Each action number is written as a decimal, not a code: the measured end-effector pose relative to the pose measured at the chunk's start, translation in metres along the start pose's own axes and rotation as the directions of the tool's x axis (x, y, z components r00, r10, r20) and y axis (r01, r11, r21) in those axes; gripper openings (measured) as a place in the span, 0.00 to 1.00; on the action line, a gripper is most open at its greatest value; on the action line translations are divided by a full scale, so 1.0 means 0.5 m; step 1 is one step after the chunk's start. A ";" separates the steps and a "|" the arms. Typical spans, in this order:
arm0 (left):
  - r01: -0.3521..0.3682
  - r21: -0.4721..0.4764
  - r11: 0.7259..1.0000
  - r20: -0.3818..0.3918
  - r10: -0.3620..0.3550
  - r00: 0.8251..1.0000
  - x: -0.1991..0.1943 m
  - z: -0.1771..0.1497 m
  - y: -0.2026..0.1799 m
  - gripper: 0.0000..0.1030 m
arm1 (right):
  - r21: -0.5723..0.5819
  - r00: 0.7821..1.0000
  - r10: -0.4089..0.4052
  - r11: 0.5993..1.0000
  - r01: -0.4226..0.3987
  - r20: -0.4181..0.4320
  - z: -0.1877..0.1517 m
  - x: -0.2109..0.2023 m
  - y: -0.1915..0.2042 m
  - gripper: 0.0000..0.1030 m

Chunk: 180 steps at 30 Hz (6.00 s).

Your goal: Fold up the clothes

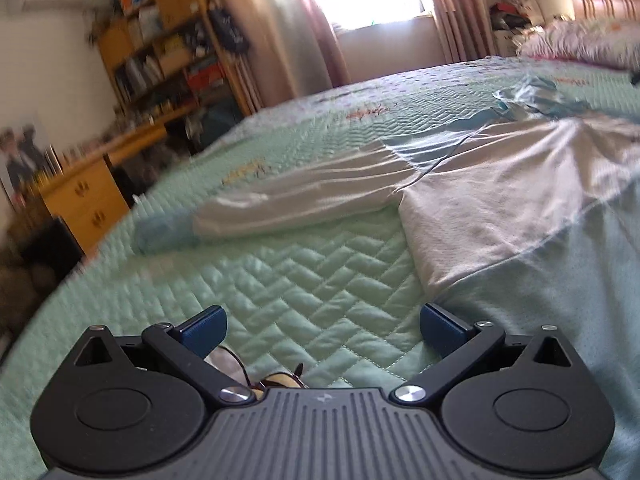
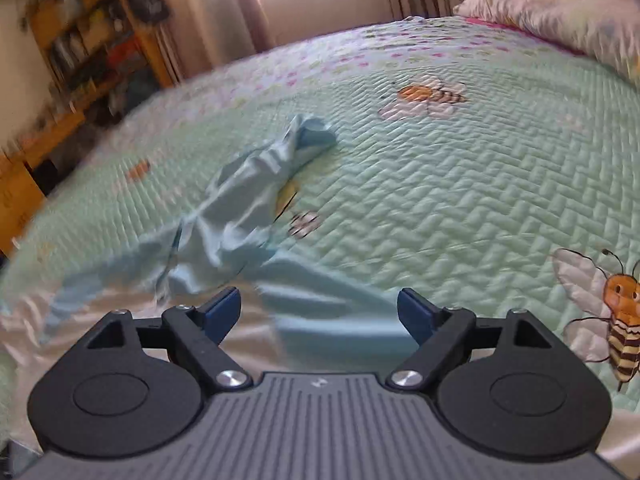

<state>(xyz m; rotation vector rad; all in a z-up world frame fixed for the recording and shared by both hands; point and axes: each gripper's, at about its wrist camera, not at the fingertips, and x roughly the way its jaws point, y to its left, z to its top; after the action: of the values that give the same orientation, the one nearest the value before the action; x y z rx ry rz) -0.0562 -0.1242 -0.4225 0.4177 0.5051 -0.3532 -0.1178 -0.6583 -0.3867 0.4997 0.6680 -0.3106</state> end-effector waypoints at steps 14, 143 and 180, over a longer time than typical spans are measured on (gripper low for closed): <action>-0.043 0.041 0.998 0.010 0.042 0.999 0.005 -0.001 -0.023 1.00 | -0.085 0.959 0.211 0.969 -0.230 -0.190 0.044 0.080 -0.165 0.56; 0.477 -0.112 0.872 -0.022 -0.482 0.876 -0.243 -0.047 -0.037 0.85 | 0.380 0.761 0.649 0.704 -0.601 0.001 -0.566 -0.280 0.113 0.83; 0.359 -0.287 0.888 0.096 -0.346 0.933 0.006 0.006 0.020 0.99 | -0.213 0.987 -0.016 0.976 0.051 0.161 0.091 -0.027 0.262 0.82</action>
<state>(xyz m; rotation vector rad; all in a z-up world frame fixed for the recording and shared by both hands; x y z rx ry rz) -0.0484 -0.1177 -0.4188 0.0173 0.5837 -0.6255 -0.0487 -0.5709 -0.3027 0.2518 0.5478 -0.3020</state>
